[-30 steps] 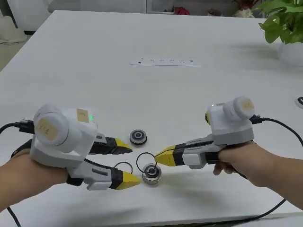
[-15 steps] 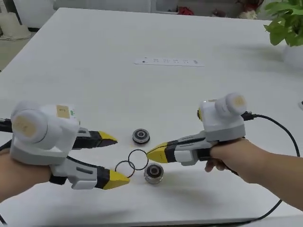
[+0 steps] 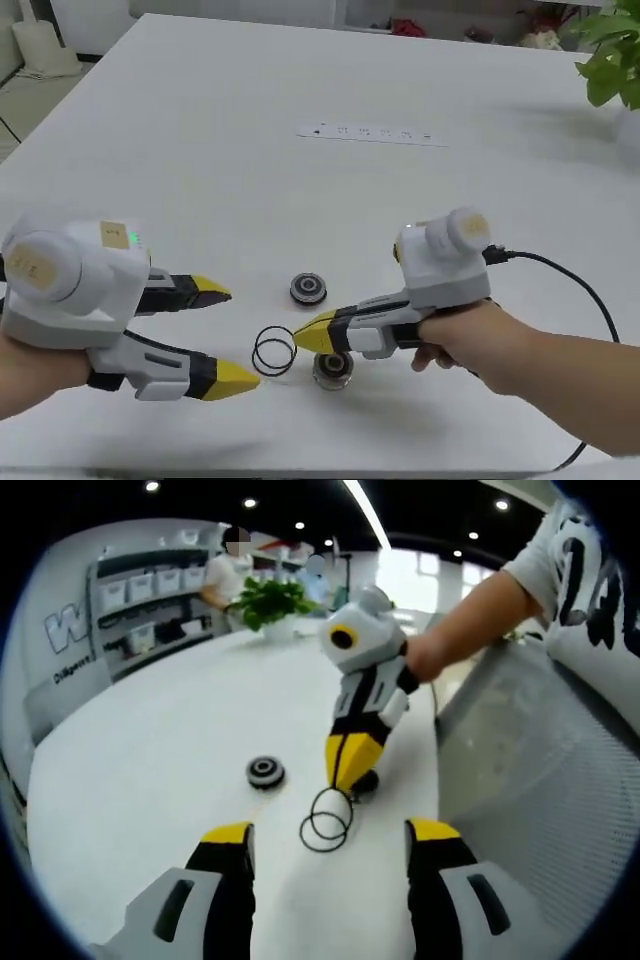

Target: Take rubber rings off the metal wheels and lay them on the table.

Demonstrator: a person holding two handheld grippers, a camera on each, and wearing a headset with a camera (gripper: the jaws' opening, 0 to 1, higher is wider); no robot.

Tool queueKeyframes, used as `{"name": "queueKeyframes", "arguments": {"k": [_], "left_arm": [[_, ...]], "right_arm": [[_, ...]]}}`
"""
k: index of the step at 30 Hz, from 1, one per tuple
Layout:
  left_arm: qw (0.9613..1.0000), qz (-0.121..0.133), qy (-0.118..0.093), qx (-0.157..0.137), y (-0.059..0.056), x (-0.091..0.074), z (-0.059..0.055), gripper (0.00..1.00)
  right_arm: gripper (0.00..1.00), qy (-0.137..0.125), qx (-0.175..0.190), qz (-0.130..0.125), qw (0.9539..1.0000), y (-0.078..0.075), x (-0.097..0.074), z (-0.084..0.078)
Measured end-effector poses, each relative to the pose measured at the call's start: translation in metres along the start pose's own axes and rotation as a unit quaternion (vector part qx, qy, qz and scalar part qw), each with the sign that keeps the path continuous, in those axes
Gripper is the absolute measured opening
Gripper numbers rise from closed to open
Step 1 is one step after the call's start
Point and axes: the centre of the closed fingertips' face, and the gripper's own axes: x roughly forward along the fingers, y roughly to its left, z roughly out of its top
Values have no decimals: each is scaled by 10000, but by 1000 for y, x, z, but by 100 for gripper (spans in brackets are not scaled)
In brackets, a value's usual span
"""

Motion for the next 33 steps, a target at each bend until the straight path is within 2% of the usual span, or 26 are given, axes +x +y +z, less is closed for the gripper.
{"name": "queueKeyframes", "arguments": {"k": [13,33], "left_arm": [[9999,75,9,-72,3,-5,-5,62],[9999,31,89,-93,1,-2,-6,61]], "right_arm": [[0,148,111,-67,9998,-4,10,-7],[2,182,254,-440,9985,-21,9,-14]]}}
